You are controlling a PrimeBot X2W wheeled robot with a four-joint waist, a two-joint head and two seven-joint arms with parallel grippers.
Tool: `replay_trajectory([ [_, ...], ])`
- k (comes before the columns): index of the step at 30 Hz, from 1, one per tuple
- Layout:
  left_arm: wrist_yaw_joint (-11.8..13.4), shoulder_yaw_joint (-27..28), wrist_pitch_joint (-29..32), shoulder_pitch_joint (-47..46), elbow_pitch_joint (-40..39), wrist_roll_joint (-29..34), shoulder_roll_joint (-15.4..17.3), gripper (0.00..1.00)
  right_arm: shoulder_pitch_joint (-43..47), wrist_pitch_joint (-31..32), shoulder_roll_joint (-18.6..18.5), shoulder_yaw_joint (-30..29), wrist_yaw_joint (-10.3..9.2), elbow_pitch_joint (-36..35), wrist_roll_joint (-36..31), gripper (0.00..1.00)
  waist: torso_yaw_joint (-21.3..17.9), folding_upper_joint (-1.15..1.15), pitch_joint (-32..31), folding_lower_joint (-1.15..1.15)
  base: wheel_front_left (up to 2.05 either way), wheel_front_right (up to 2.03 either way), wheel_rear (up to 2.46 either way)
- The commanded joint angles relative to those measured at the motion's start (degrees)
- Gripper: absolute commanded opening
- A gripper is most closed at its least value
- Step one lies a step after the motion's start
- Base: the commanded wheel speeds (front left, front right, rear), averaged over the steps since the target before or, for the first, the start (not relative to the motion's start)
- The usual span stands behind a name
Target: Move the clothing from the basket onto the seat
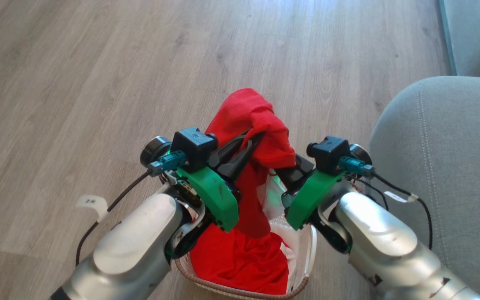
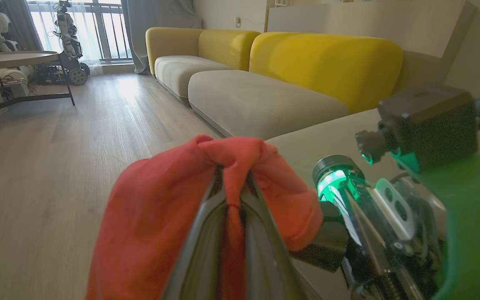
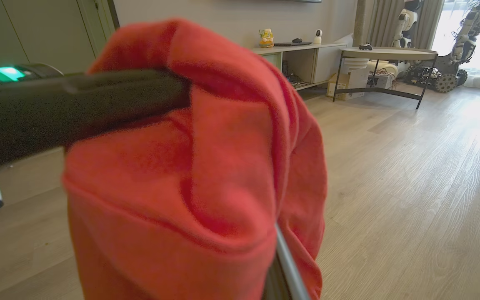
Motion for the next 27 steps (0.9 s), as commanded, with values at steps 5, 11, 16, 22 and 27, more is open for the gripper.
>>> replay_trajectory([
  [5,0.68,2.85,-0.81,-3.83,-0.86,-0.54,1.72,0.00,0.00,-0.38,-0.25,-4.56,-0.01,-5.63,-0.57,0.00,-0.97,0.00,0.22,0.00,0.00,0.00,0.00],
  [11,1.10,2.87,-1.17,-3.41,-1.22,-0.62,1.98,0.21,2.40,-0.38,-0.93,-8.54,-0.01,-8.67,-1.46,0.00,-2.04,0.00,-0.01,0.00,0.00,0.00,0.00],
  [16,1.54,3.10,-1.63,-2.76,-3.00,-1.22,1.88,1.00,4.44,-0.38,-1.45,-11.32,-0.01,-10.80,-1.99,0.00,-3.47,0.00,-0.40,0.00,0.00,0.00,0.00],
  [22,2.33,3.13,-1.44,-1.80,-4.77,-1.35,2.73,1.00,6.22,-0.38,-2.59,-14.75,-0.01,-12.55,-2.65,0.00,-5.82,0.00,-0.38,0.00,0.00,0.00,0.00],
  [27,2.59,2.89,-1.40,-0.82,-5.71,-1.43,3.53,1.00,7.84,-0.38,-4.13,-18.09,-0.01,-15.21,-3.37,0.00,-9.00,0.00,0.13,0.00,0.00,0.00,0.00],
])
